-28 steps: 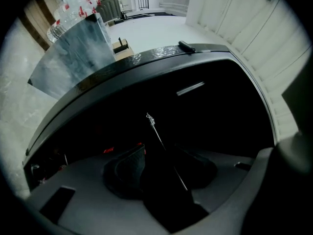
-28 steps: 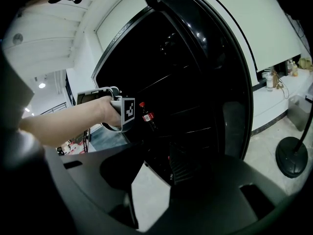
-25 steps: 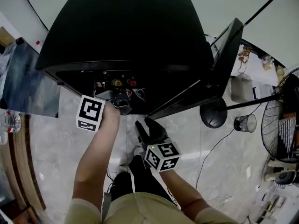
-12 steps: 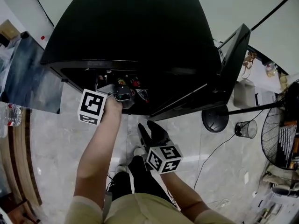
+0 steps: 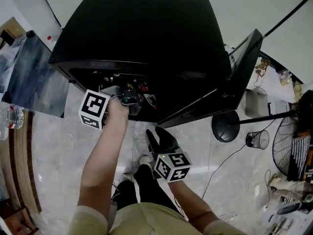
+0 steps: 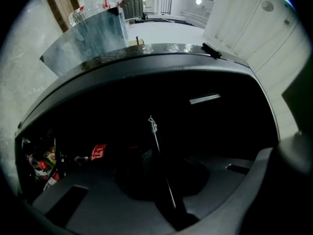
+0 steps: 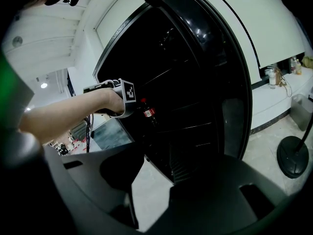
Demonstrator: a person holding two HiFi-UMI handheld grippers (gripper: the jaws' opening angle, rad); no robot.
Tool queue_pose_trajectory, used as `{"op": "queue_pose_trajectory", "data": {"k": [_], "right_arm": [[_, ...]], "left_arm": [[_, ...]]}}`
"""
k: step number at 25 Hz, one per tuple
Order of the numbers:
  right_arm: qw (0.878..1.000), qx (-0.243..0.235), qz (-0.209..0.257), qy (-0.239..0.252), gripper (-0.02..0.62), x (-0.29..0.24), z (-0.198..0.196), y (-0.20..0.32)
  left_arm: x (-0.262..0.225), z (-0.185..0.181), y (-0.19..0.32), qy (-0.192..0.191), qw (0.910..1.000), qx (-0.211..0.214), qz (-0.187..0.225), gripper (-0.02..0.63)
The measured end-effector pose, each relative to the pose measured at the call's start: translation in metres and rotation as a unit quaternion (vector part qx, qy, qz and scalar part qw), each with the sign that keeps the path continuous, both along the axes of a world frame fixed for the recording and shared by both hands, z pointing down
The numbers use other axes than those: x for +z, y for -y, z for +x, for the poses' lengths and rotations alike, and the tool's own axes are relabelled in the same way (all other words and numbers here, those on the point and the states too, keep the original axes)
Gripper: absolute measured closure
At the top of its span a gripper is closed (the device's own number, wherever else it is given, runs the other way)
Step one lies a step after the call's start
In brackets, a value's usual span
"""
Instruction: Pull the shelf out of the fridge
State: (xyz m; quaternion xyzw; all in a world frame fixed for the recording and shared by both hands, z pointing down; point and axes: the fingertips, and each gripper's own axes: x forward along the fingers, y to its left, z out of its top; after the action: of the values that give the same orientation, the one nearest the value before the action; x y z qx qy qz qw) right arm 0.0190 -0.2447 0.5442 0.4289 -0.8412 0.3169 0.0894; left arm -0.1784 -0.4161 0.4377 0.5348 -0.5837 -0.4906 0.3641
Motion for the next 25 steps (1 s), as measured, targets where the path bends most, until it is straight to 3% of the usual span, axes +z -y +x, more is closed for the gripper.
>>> {"op": "queue_pose_trajectory", "data": {"k": [11, 25], "right_arm": [[1.000, 0.006, 0.019, 0.001, 0.446, -0.014, 0.007, -0.004], [0.997, 0.064, 0.044, 0.021, 0.452, -0.043, 0.015, -0.024]], "left_arm": [[0.002, 0.000, -0.025, -0.027, 0.9994, -0.010, -0.017, 0.571], [0.003, 0.003, -0.063, -0.030, 0.9992, 0.011, -0.023, 0.571]]}}
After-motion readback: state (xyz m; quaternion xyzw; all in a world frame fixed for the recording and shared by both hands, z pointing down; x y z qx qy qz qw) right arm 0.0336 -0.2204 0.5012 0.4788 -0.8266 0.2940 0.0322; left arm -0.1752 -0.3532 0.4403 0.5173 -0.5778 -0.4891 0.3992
